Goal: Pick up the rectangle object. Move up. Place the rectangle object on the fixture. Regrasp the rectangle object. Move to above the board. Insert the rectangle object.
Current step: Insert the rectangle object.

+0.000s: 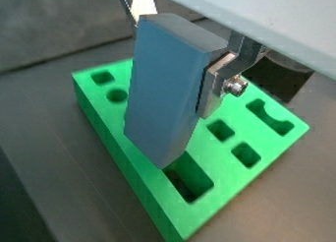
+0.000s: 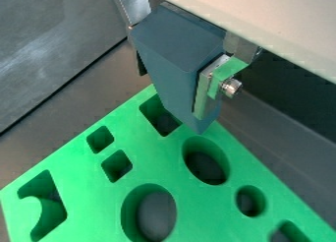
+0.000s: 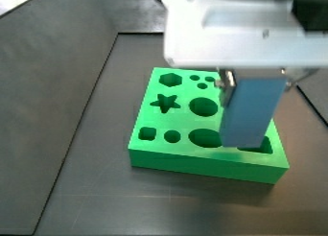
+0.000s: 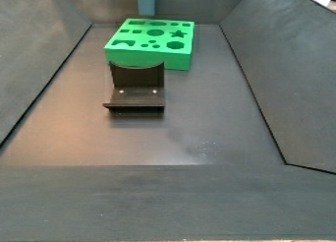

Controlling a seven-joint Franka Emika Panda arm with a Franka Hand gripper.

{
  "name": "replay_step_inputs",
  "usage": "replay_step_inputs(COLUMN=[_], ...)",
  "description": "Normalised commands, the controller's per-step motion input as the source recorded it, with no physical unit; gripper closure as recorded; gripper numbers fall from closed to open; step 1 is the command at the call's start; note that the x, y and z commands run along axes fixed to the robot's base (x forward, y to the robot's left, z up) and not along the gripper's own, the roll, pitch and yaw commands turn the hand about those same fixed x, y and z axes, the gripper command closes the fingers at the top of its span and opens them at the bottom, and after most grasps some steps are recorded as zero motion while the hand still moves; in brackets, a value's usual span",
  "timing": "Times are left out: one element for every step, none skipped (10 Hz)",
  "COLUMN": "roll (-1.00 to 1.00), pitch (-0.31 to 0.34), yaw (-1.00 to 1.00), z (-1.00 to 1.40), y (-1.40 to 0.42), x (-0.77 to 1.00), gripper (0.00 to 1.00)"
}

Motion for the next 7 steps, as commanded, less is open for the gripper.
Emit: replay_step_inputs(roll=[0.14, 0.10, 0.10, 0.09, 0.05, 0.11, 0.14], pitch=[-0.153, -0.143, -0.139, -0.053, 0.000, 0.000, 0.000], yaw=[0.00, 0.00, -0.07, -0.07, -0.07, -0.07, -0.08], z=[-0.37, -0.29, -0.24, -0.13, 0.00, 0.00, -0.01], y=[-0.05, -0.02, 0.00, 0.01, 0.06, 0.09, 0.20], x=[0.44, 0.39, 0.30, 0.23, 0.08, 0.00, 0.00], gripper=[1.00, 1.00, 1.00, 1.00, 1.00, 1.00, 1.00])
